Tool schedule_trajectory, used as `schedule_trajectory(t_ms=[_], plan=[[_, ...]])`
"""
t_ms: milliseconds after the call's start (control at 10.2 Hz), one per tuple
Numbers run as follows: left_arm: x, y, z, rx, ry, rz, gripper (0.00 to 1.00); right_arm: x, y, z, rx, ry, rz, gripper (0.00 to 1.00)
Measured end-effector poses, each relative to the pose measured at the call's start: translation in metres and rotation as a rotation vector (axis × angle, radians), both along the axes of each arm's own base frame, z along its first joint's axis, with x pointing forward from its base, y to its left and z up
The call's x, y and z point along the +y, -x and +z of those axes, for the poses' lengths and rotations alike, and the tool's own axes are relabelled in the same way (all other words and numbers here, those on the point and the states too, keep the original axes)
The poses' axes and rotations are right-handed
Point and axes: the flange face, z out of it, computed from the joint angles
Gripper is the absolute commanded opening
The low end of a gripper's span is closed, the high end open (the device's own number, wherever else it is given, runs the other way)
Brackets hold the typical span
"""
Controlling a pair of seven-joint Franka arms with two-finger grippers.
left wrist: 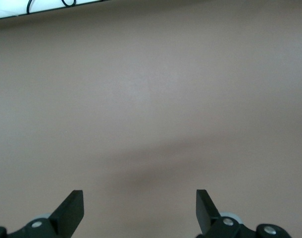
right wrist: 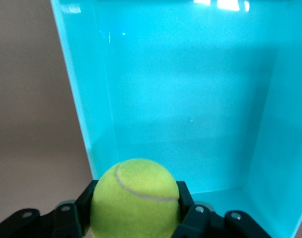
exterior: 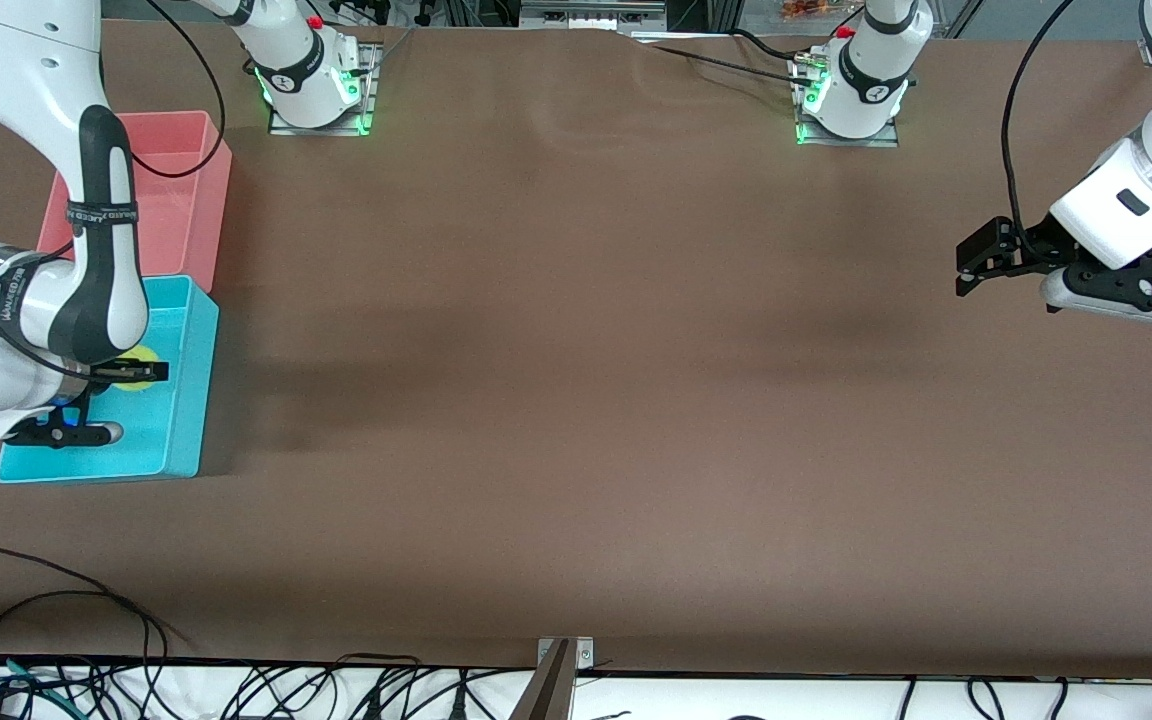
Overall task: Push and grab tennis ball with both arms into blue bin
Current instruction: 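Carry the tennis ball with the right gripper over the cyan bin, then lower the ball into the cyan bin and open the right gripper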
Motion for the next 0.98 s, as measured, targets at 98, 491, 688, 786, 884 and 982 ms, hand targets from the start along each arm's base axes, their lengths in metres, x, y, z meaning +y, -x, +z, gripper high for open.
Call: schedule_trajectory(t_ms=[98,491,688,786,884,982], plan=[[0.000,-0.001,-0.002,0.003,0.000,0.000,1.00,-0.007,0.008,-0.008,0.026,-0.011,0.016,0.20],[0.000,-0.001,-0.002,0.003,0.000,0.000,1.00,-0.021,0.031,-0.029,0.102,-0.029,0.016,0.20],[0.000,-0.001,-0.002,0.003,0.000,0.000,1.00,-0.030,0.038,-0.032,0.127,-0.042,0.042,0.19],[0.000,-0.001,-0.002,0.004,0.000,0.000,1.00,-0.036,0.043,-0.036,0.140,-0.039,0.037,0.20],[0.000,-0.001,-0.002,0.004,0.000,0.000,1.00,-0.043,0.046,-0.035,0.142,-0.035,0.026,0.21],[0.000,-0.001,-0.002,0.004,0.000,0.000,1.00,-0.048,0.049,-0.037,0.148,-0.037,0.026,0.22]])
